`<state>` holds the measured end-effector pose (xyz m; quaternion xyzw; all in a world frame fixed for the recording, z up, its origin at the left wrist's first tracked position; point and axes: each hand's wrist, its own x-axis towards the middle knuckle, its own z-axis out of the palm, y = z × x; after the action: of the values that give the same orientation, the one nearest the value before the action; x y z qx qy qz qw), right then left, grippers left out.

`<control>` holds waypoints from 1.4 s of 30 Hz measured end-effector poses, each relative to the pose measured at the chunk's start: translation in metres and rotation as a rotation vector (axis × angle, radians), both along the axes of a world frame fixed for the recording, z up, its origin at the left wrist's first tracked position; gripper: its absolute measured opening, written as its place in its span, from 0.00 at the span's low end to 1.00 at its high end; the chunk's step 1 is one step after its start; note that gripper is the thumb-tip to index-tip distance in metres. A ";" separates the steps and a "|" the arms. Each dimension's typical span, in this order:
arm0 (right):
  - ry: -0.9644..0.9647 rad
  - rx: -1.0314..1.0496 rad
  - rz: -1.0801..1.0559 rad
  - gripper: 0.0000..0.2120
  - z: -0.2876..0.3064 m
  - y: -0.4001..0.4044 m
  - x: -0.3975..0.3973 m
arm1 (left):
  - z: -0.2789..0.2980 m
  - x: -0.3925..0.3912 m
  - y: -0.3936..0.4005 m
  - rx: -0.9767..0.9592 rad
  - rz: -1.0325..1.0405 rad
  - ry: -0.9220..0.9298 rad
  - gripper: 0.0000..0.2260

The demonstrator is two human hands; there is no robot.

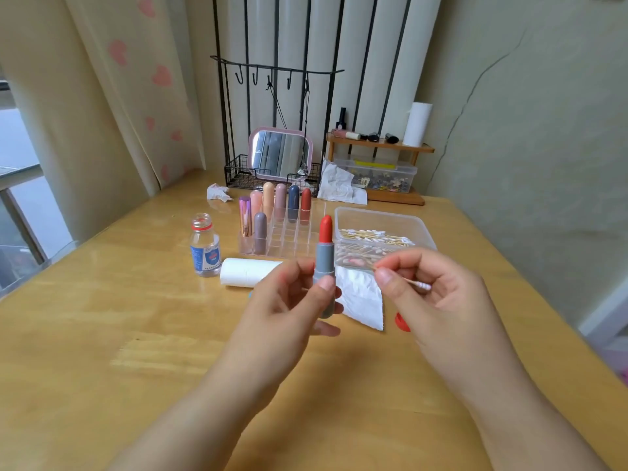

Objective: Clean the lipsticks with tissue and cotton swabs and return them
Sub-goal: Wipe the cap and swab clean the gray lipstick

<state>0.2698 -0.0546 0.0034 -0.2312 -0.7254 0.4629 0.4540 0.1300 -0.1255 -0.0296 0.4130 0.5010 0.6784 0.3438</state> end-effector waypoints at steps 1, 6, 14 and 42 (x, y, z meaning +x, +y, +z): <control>0.007 0.000 -0.013 0.07 -0.005 0.000 0.000 | -0.003 0.001 0.000 -0.013 -0.018 -0.012 0.13; -0.060 0.024 -0.053 0.06 -0.024 0.003 0.000 | -0.018 0.000 0.001 -0.069 -0.119 -0.039 0.18; -0.063 0.035 -0.077 0.07 -0.027 -0.002 -0.001 | -0.020 -0.001 -0.003 -0.067 -0.143 -0.083 0.18; -0.037 0.071 -0.052 0.02 -0.022 0.006 0.008 | -0.019 0.005 -0.009 0.005 -0.204 -0.028 0.10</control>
<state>0.2773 -0.0485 -0.0188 -0.2423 -0.7432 0.4206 0.4604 0.1348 -0.1344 -0.0490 0.4533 0.4498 0.6469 0.4168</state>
